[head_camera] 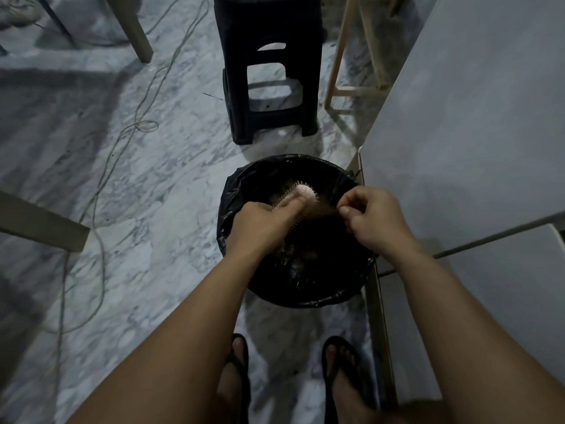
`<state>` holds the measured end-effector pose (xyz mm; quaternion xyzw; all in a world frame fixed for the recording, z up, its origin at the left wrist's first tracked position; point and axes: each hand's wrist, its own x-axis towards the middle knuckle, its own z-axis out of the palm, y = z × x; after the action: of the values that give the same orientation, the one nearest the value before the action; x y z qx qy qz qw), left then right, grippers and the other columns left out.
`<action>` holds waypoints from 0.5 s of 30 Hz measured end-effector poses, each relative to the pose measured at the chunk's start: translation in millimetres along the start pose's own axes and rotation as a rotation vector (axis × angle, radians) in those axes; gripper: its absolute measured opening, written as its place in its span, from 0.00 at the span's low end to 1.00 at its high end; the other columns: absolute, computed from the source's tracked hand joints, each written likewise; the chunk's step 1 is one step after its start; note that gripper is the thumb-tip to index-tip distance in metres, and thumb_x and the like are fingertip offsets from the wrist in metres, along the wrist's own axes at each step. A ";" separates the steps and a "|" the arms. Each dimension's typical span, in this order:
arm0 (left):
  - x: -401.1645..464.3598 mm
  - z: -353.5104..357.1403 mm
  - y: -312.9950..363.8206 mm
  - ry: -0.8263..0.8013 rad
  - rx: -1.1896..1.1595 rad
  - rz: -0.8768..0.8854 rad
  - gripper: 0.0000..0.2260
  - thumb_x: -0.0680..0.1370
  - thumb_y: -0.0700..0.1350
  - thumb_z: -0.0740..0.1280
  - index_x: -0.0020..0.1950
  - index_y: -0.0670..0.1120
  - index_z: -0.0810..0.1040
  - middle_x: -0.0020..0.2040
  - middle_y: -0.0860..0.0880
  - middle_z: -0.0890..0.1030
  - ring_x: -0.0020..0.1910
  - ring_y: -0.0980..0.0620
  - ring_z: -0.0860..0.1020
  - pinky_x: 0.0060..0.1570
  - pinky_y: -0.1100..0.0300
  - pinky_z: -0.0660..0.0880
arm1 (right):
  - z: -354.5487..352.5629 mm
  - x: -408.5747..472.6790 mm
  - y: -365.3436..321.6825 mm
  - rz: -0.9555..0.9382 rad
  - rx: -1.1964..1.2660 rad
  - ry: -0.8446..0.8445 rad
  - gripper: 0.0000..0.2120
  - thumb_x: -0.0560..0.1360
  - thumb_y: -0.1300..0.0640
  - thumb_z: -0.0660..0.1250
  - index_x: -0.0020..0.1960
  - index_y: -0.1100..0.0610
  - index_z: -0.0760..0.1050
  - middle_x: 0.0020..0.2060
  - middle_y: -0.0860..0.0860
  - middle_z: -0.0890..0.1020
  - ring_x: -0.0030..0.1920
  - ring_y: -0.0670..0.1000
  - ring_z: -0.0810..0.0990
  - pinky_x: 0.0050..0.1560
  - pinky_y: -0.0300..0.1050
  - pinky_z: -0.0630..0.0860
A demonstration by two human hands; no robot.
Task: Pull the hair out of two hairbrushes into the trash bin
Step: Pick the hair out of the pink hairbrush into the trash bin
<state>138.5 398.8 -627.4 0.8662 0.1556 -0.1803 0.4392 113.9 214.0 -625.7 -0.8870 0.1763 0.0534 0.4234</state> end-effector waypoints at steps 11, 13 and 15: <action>17.2 -19.7 5.7 0.191 0.021 0.002 0.33 0.64 0.74 0.65 0.35 0.41 0.81 0.32 0.46 0.83 0.35 0.46 0.82 0.41 0.51 0.78 | -12.2 15.7 15.6 0.269 -0.389 0.104 0.07 0.70 0.63 0.67 0.36 0.53 0.79 0.45 0.56 0.83 0.48 0.60 0.81 0.45 0.43 0.73; 16.4 -19.2 8.4 0.186 0.041 0.015 0.33 0.65 0.73 0.65 0.35 0.40 0.81 0.32 0.46 0.83 0.35 0.46 0.82 0.39 0.51 0.77 | -11.5 16.4 16.5 0.298 -0.430 0.067 0.06 0.70 0.62 0.67 0.38 0.53 0.80 0.47 0.56 0.83 0.49 0.60 0.81 0.47 0.45 0.75; 15.3 -18.0 10.4 0.162 0.050 0.021 0.34 0.64 0.74 0.65 0.35 0.40 0.81 0.31 0.45 0.83 0.35 0.46 0.82 0.40 0.50 0.78 | -9.9 16.9 14.9 0.275 -0.381 -0.040 0.09 0.70 0.63 0.68 0.36 0.50 0.78 0.46 0.54 0.84 0.49 0.57 0.81 0.48 0.44 0.77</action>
<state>159.6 409.3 -617.1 0.8904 0.1771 -0.1089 0.4050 123.8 193.2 -634.4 -0.9174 0.2737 0.1602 0.2403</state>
